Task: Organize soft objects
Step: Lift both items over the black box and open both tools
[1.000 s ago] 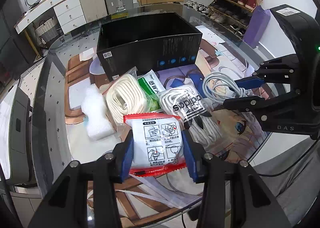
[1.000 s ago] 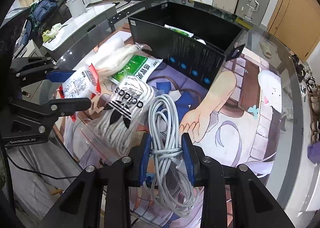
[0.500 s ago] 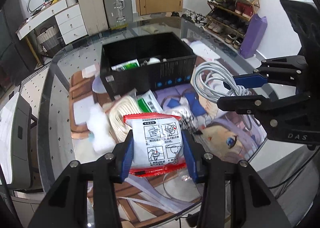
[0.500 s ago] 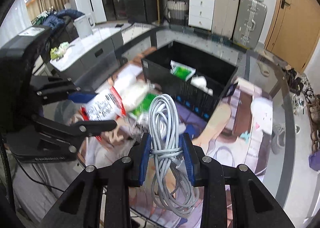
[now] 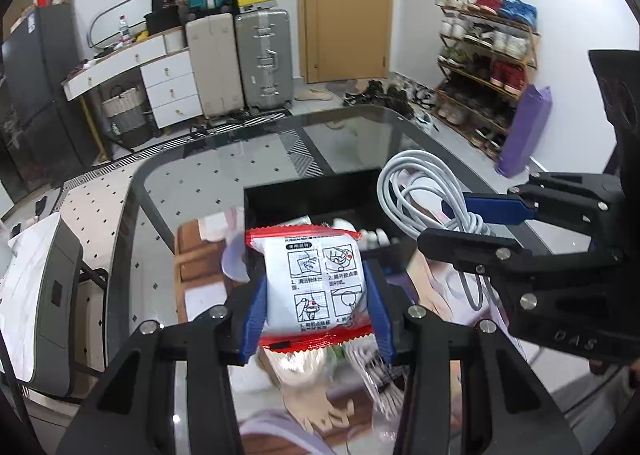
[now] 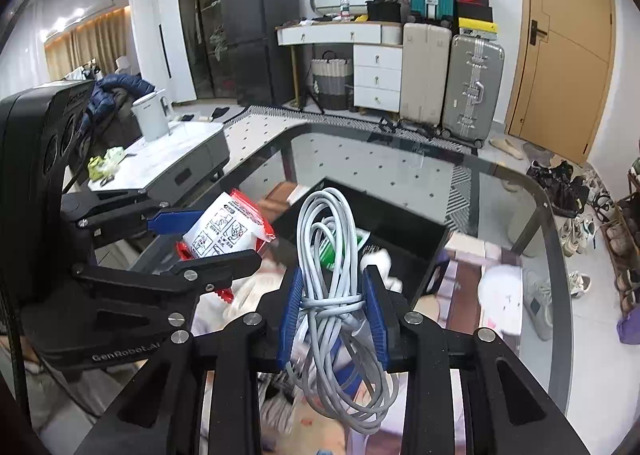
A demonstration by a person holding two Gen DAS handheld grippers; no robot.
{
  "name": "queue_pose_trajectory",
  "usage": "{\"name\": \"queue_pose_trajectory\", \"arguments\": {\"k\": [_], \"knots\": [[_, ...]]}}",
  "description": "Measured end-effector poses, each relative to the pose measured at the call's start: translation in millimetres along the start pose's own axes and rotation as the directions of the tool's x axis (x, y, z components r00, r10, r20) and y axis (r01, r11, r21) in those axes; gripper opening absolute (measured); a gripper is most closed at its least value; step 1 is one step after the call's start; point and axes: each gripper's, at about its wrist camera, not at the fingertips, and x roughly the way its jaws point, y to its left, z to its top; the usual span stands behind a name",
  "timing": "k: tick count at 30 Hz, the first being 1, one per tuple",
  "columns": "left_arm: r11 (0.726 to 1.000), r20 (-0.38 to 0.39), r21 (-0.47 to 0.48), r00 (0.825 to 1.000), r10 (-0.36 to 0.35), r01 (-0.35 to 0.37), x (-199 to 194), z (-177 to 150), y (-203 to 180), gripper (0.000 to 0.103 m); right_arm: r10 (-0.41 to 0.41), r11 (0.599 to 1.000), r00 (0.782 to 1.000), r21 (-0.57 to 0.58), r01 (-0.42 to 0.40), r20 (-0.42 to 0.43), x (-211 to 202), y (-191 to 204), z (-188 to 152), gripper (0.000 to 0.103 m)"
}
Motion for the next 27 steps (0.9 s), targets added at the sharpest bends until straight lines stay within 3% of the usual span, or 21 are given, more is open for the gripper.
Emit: {"name": "queue_pose_trajectory", "arguments": {"k": [5, 9, 12, 16, 27], "knots": [[0.999, 0.031, -0.037, 0.999, 0.022, -0.021, 18, 19, 12, 0.044, -0.023, 0.999, 0.999, 0.034, 0.022, 0.047, 14, -11, 17, 0.031], [0.991, 0.086, -0.065, 0.989, 0.122, -0.116, 38, 33, 19, 0.044, -0.057, 0.997, 0.993, 0.055, 0.052, 0.101, 32, -20, 26, 0.031], [0.990, 0.099, -0.086, 0.988, 0.120, -0.112, 55, 37, 27, 0.044, -0.064, 0.996, 0.990, 0.076, 0.055, 0.122, 50, -27, 31, 0.031], [0.989, 0.042, -0.099, 0.993, 0.113, -0.108, 87, 38, 36, 0.044, -0.070, 0.993, 0.992, 0.105, 0.059, 0.109, 71, -37, 36, 0.031], [0.988, -0.050, -0.127, 0.996, 0.078, -0.083, 129, 30, 43, 0.044, -0.071, 0.991, 0.997, 0.113, 0.069, 0.015, 118, -48, 26, 0.031]]}}
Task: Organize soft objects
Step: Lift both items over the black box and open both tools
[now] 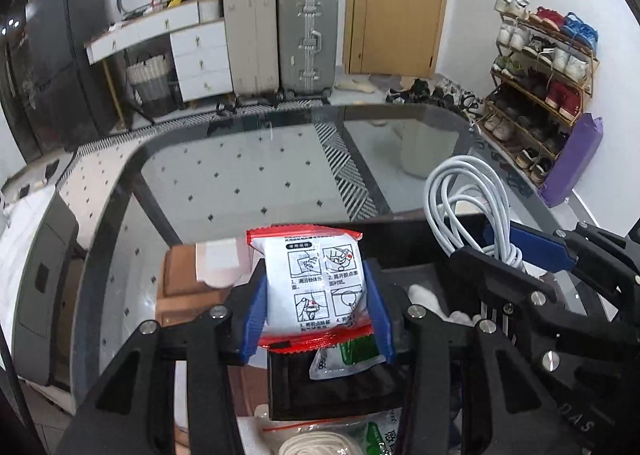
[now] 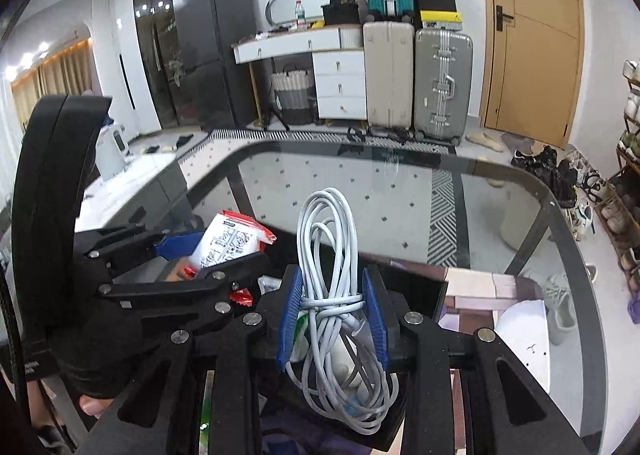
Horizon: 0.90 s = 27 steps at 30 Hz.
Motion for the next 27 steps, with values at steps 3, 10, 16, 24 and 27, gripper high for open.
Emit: {"name": "queue_pose_trajectory", "arguments": {"k": [3, 10, 16, 24, 27], "knots": [[1.000, -0.002, 0.011, 1.000, -0.001, 0.001, -3, -1, -4, 0.045, 0.020, 1.000, 0.999, 0.016, -0.020, -0.037, 7, -4, -7, 0.031], [1.000, -0.004, -0.004, 1.000, -0.011, 0.011, -4, 0, -1, 0.047, 0.030, 0.999, 0.997, 0.020, -0.029, -0.067, 12, -7, -15, 0.031], [1.000, 0.008, -0.015, 1.000, 0.000, 0.000, -8, -1, 4, 0.069, 0.028, 0.999, 0.997, 0.037, -0.026, -0.068, 5, -13, -18, 0.031], [1.000, -0.014, 0.016, 1.000, -0.015, 0.016, -22, -1, 1, 0.078, 0.042, 0.998, 0.992, 0.055, -0.036, -0.122, -16, -13, -23, 0.041], [0.998, -0.033, 0.058, 0.999, 0.017, -0.015, -33, -5, -3, 0.079, 0.071, 0.997, 0.988, 0.053, -0.064, -0.135, -33, -9, -29, 0.041]]}}
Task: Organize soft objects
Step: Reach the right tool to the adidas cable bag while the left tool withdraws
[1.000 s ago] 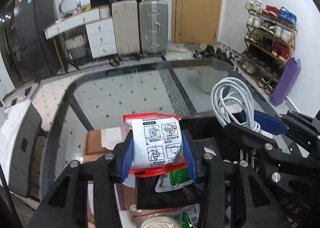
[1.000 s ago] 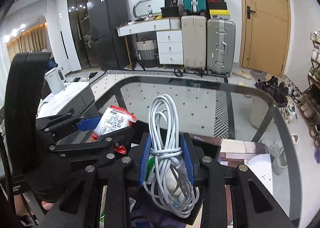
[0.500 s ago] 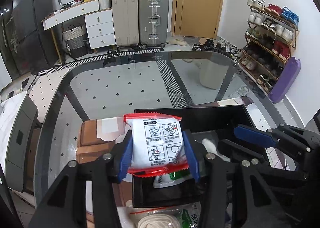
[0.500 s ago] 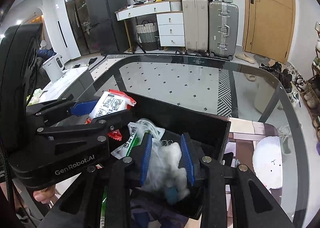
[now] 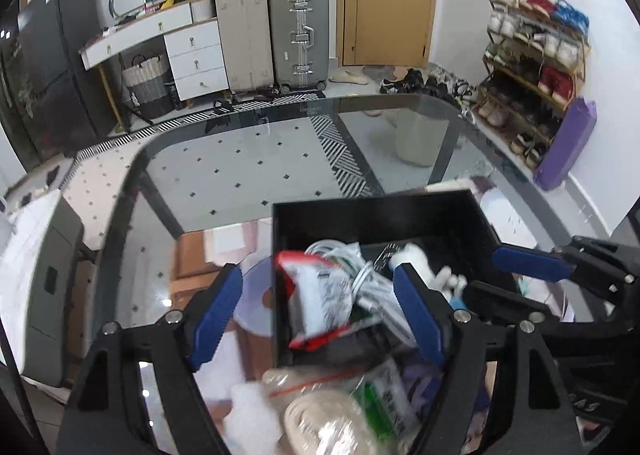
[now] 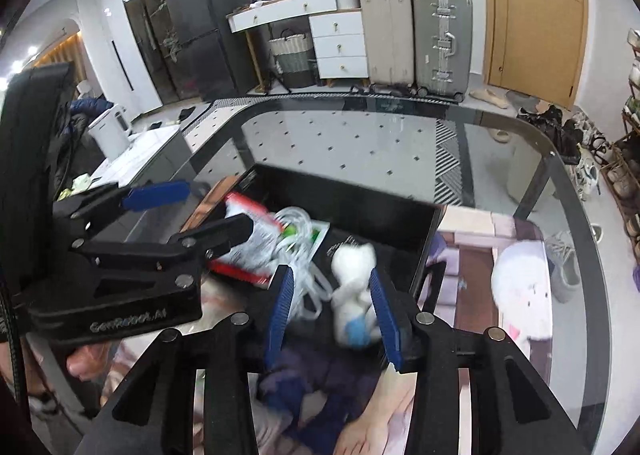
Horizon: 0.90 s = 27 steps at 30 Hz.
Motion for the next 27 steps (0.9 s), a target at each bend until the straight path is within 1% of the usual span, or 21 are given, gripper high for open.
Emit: {"name": "queue_pose_trajectory", "arguments": {"k": [2, 4, 6, 10, 14, 15, 16, 18, 20, 22, 25, 27], "knots": [[1.000, -0.018, 0.014, 0.999, 0.026, -0.026, -7, -5, 0, 0.079, 0.006, 1.000, 1.000, -0.011, -0.006, 0.003, -15, 6, -7, 0.042], [0.998, -0.032, 0.017, 0.998, 0.056, -0.056, -16, -15, 4, 0.079, 0.011, 1.000, 1.000, -0.018, -0.011, 0.000, -27, 13, -15, 0.048], [0.997, -0.019, -0.012, 0.997, 0.080, -0.080, -28, -25, 11, 0.079, 0.022, 0.999, 1.000, -0.025, -0.022, -0.010, -35, 20, -21, 0.048], [0.998, -0.015, -0.065, 1.000, 0.003, -0.004, -44, -41, 21, 0.079, 0.034, 0.997, 0.998, -0.062, -0.037, -0.043, -41, 40, -43, 0.050], [0.995, -0.056, -0.098, 0.998, -0.038, 0.032, -42, -59, 27, 0.079, 0.055, 0.996, 0.993, -0.062, -0.062, -0.109, -30, 55, -65, 0.052], [0.994, -0.069, -0.107, 0.997, -0.037, 0.029, -40, -65, 28, 0.079, 0.058, 0.996, 0.991, -0.058, -0.065, -0.122, -27, 58, -70, 0.054], [0.993, -0.080, -0.112, 0.996, -0.036, 0.027, -38, -70, 28, 0.079, 0.057, 0.996, 0.990, -0.058, -0.065, -0.133, -25, 61, -75, 0.059], [0.993, -0.099, -0.114, 0.994, -0.040, 0.029, -37, -78, 27, 0.079, 0.045, 0.996, 0.989, -0.074, -0.055, -0.138, -22, 68, -84, 0.065], [0.994, -0.114, -0.105, 0.992, -0.050, 0.039, -37, -88, 24, 0.079, 0.023, 0.996, 0.990, -0.083, -0.035, -0.142, -19, 72, -91, 0.068], [0.996, -0.118, -0.084, 0.992, -0.047, 0.037, -38, -93, 18, 0.079, 0.010, 0.996, 0.987, -0.090, -0.024, -0.158, -13, 75, -96, 0.075], [0.999, -0.111, -0.040, 0.994, -0.025, 0.021, -38, -96, 9, 0.079, -0.001, 0.995, 0.981, -0.095, -0.018, -0.195, -5, 74, -99, 0.075], [1.000, -0.123, -0.028, 0.992, -0.017, 0.013, -35, -96, 6, 0.079, -0.008, 0.994, 0.976, -0.105, -0.015, -0.219, 2, 75, -104, 0.075]]}}
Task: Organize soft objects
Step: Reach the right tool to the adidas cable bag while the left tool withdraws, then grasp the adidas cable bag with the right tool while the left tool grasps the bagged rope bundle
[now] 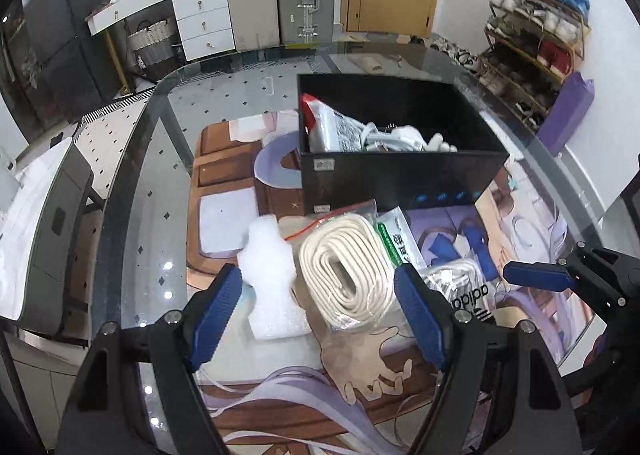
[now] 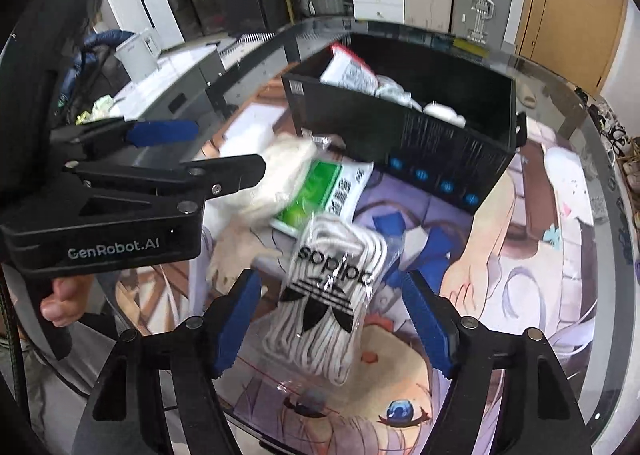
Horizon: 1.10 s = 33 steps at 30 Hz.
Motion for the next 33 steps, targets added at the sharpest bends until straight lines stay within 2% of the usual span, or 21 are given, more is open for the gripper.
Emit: {"name": "queue_pose_trajectory", "arguments": {"k": [6, 9, 10, 13, 22, 23, 25, 27, 28, 30, 33], "knots": [[1.000, 0.006, -0.010, 1.000, 0.027, -0.027, 7, 3, -3, 0.079, 0.028, 0.999, 0.998, -0.028, -0.030, -0.054, 24, 2, -8, 0.074], [1.000, -0.007, -0.010, 1.000, 0.021, -0.021, 13, 4, -5, 0.079, 0.011, 0.998, 0.999, -0.055, -0.014, -0.049, 25, -2, -7, 0.050], [1.000, -0.013, -0.010, 1.000, 0.026, -0.026, 16, 5, -6, 0.079, 0.007, 0.998, 0.999, -0.060, -0.011, -0.051, 23, -7, -4, 0.047], [1.000, -0.028, -0.008, 0.999, 0.030, -0.030, 24, 6, -6, 0.079, -0.005, 0.998, 0.999, -0.061, 0.002, -0.046, 21, -18, -5, 0.044], [0.998, -0.071, 0.021, 0.996, 0.056, -0.054, 42, 8, -7, 0.079, -0.008, 0.998, 0.999, -0.059, 0.005, -0.042, 22, -35, -9, 0.044], [0.998, -0.073, 0.026, 0.996, 0.051, -0.050, 41, 8, -7, 0.077, -0.006, 0.998, 0.999, -0.062, 0.003, -0.041, 21, -36, -9, 0.044], [0.999, -0.072, 0.038, 0.997, 0.041, -0.039, 38, 6, -6, 0.066, -0.005, 0.998, 0.999, -0.068, 0.002, -0.038, 19, -39, -12, 0.044], [0.997, -0.069, 0.075, 0.997, 0.027, -0.022, 33, 4, -9, 0.041, -0.004, 0.997, 0.999, -0.071, 0.001, -0.037, 15, -40, -14, 0.044], [0.996, -0.075, 0.090, 0.997, 0.013, -0.006, 31, 2, -12, 0.035, -0.005, 0.997, 0.999, -0.071, 0.002, -0.035, 14, -41, -14, 0.044], [0.994, -0.077, 0.106, 0.997, 0.006, 0.003, 25, -2, -13, 0.028, -0.012, 0.998, 0.999, -0.068, 0.009, -0.032, 15, -36, -13, 0.044], [0.992, -0.085, 0.128, 0.996, 0.001, 0.010, 21, -7, -12, 0.027, -0.027, 0.997, 0.999, -0.072, 0.024, -0.032, 13, -40, -12, 0.044]]}}
